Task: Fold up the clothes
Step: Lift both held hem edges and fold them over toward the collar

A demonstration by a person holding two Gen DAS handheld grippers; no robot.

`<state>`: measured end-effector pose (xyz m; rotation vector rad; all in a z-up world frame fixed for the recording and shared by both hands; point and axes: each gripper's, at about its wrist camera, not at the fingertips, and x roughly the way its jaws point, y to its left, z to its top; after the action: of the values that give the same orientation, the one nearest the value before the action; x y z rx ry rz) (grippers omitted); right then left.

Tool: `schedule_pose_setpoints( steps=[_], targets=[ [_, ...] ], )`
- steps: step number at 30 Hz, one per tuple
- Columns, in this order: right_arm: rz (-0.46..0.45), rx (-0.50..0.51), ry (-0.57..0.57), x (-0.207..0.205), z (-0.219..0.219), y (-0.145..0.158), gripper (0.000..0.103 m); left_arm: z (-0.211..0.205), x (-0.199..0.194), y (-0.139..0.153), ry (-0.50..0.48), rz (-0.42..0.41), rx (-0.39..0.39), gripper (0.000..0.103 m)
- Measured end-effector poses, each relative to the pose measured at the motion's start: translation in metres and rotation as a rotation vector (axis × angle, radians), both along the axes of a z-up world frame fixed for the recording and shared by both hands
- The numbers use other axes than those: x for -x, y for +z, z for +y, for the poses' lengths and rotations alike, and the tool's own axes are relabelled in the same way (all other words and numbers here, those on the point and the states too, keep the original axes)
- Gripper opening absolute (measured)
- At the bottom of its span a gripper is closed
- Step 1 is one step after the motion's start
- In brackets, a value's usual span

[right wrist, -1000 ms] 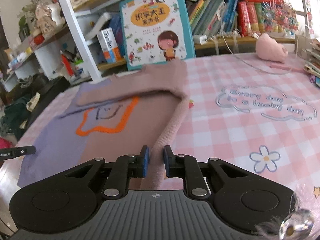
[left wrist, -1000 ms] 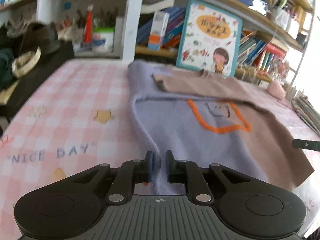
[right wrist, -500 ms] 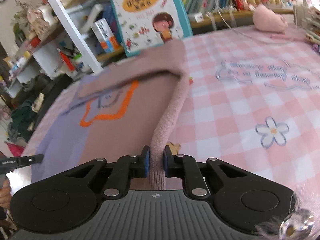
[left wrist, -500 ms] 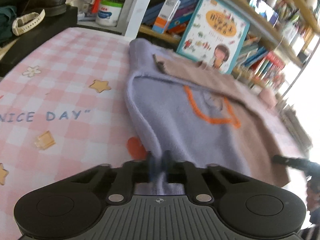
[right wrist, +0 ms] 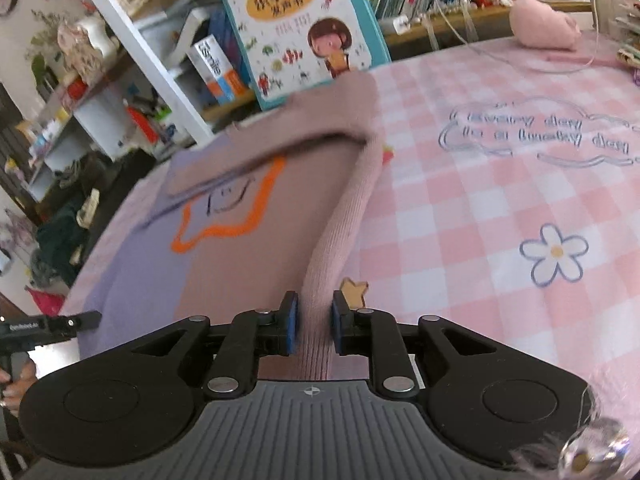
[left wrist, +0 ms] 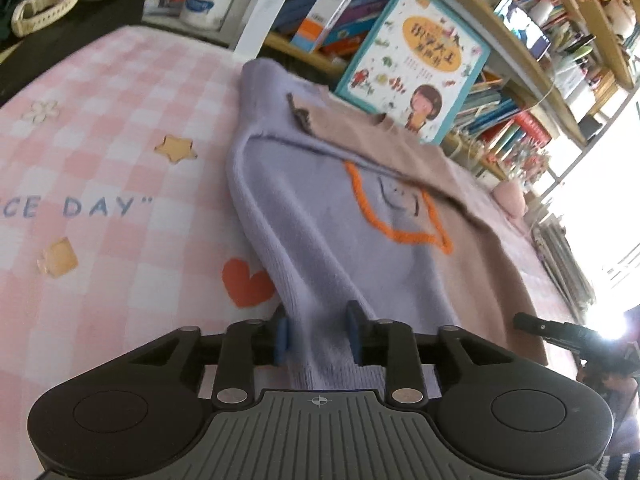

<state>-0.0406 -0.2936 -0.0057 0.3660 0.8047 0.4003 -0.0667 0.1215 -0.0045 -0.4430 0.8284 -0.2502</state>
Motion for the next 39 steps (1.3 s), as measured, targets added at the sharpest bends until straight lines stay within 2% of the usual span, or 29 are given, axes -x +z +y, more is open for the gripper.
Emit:
schedule_pose_setpoints(
  steps=[5, 7, 9, 12, 18, 26, 30, 35, 39],
  targets=[
    [0.003, -0.019, -0.009, 0.001, -0.005, -0.004, 0.015, 0.000, 0.000, 0.000, -0.004, -0.008, -0.011, 0.025],
    [0.004, -0.026, -0.014, 0.002, -0.007, -0.004, 0.012, 0.001, -0.001, -0.003, 0.002, 0.006, 0.000, 0.007],
    [0.003, -0.023, -0.018, 0.005, -0.009, -0.004, 0.011, 0.005, -0.002, -0.006, 0.005, 0.015, 0.043, 0.005],
    [0.003, -0.029, -0.020, 0.010, -0.011, -0.003, 0.010, 0.011, 0.000, -0.007, -0.009, 0.024, 0.115, 0.005],
    [0.021, -0.076, 0.007, 0.027, -0.019, 0.001, 0.010, 0.017, 0.017, -0.002, -0.030, 0.021, 0.165, 0.005],
    [0.062, -0.232, 0.011, 0.050, -0.039, 0.001, 0.010, 0.018, 0.036, -0.012, -0.033, 0.020, 0.286, 0.005],
    [0.038, -0.332, 0.024, 0.046, -0.046, 0.008, 0.010, 0.022, 0.034, 0.001, -0.047, -0.043, 0.334, 0.005],
    [-0.080, -0.463, 0.050, 0.031, -0.051, 0.030, 0.010, 0.027, 0.020, 0.026, -0.048, -0.196, 0.393, 0.005],
    [-0.162, -0.576, 0.042, 0.007, -0.054, 0.044, 0.010, 0.027, 0.001, 0.042, -0.027, -0.327, 0.493, 0.005]
  ],
)
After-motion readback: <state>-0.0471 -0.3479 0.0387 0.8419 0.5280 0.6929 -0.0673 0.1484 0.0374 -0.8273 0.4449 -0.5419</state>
